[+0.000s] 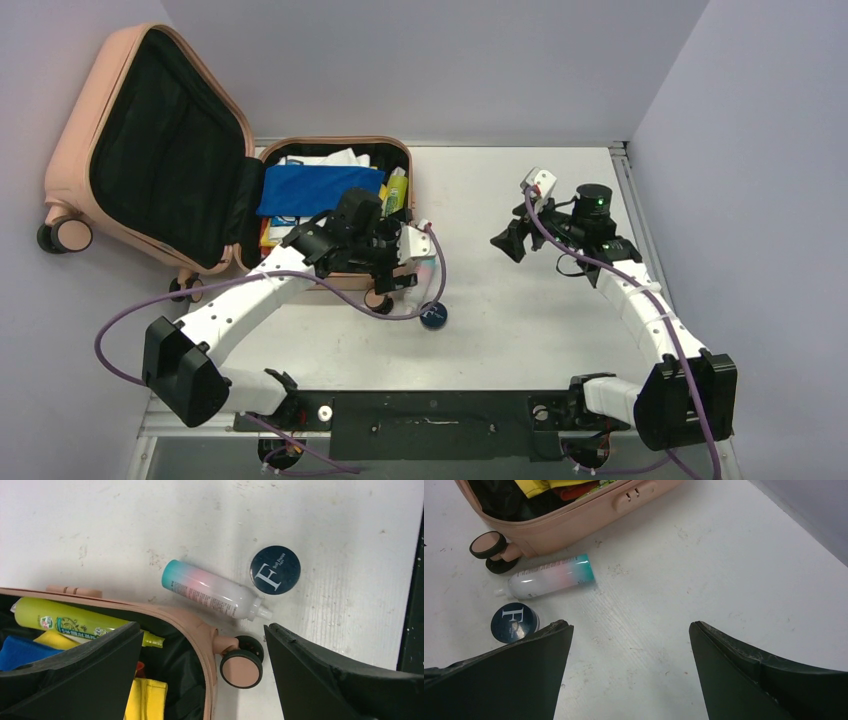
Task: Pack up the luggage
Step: Pick up the makeup from the center of the board, then place the makeup in the luggage, then pick up the makeup from the center of the board.
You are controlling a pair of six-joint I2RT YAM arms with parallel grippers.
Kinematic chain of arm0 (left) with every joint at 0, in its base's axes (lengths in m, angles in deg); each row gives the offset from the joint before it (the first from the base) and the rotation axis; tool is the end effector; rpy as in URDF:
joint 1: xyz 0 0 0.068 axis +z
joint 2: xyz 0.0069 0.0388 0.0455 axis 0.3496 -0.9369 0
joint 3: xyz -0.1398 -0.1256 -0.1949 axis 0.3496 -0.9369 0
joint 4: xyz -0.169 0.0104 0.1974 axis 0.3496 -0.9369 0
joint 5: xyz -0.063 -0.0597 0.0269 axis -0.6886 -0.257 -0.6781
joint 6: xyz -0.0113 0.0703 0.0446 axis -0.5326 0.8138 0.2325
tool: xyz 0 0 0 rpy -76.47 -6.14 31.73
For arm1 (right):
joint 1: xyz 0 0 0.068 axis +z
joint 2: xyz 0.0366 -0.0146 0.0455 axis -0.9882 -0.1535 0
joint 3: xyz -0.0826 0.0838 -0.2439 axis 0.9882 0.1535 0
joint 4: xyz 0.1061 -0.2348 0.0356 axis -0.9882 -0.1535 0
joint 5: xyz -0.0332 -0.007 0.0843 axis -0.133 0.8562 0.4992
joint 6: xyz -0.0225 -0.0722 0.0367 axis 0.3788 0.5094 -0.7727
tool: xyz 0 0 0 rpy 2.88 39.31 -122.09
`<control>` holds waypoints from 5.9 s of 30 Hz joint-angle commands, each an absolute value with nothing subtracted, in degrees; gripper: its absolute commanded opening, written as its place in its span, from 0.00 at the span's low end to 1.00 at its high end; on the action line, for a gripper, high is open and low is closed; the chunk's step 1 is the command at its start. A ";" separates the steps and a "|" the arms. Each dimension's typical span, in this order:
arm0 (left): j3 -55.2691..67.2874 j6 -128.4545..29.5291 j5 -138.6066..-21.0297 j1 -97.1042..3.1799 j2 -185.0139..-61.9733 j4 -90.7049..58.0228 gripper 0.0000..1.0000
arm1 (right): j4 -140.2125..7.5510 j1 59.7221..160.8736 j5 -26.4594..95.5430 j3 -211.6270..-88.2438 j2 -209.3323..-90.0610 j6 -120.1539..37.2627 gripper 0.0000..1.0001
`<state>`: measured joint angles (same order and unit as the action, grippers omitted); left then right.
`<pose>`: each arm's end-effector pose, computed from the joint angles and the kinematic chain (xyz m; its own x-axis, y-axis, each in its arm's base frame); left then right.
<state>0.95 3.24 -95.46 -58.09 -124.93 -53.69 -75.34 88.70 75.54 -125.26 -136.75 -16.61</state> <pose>0.2277 -0.2131 0.2866 0.0948 0.6862 -0.7212 0.9597 0.1296 0.2495 0.2727 0.0919 0.2868 -0.1924 -0.2316 -0.9536 -0.8522 0.5212 0.0454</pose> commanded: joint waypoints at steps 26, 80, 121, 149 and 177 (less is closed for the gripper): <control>6.95 -3.60 -66.04 -75.53 -141.46 -46.46 0.96 | -67.29 87.41 78.40 -122.84 -135.61 -19.31 0.90; 21.92 -40.22 -53.08 -70.88 -166.38 -63.97 0.96 | -66.72 86.53 80.78 -122.30 -135.96 -20.12 0.90; 64.67 -43.95 -75.36 -50.83 -166.15 -77.44 0.00 | -67.15 86.01 80.68 -122.69 -135.52 -19.85 0.90; 73.14 -41.33 -72.07 -41.36 -182.44 -80.39 0.11 | -66.70 86.02 82.17 -122.90 -136.86 -21.07 0.90; 11.82 -4.72 -94.26 -65.16 -134.86 -59.49 0.96 | -69.87 84.27 79.57 -124.84 -134.24 -18.48 0.90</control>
<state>23.68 -16.91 -89.42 -62.83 -134.63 -63.22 -70.95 85.64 80.22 -122.29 -136.45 -18.99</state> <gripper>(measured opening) 0.962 0.897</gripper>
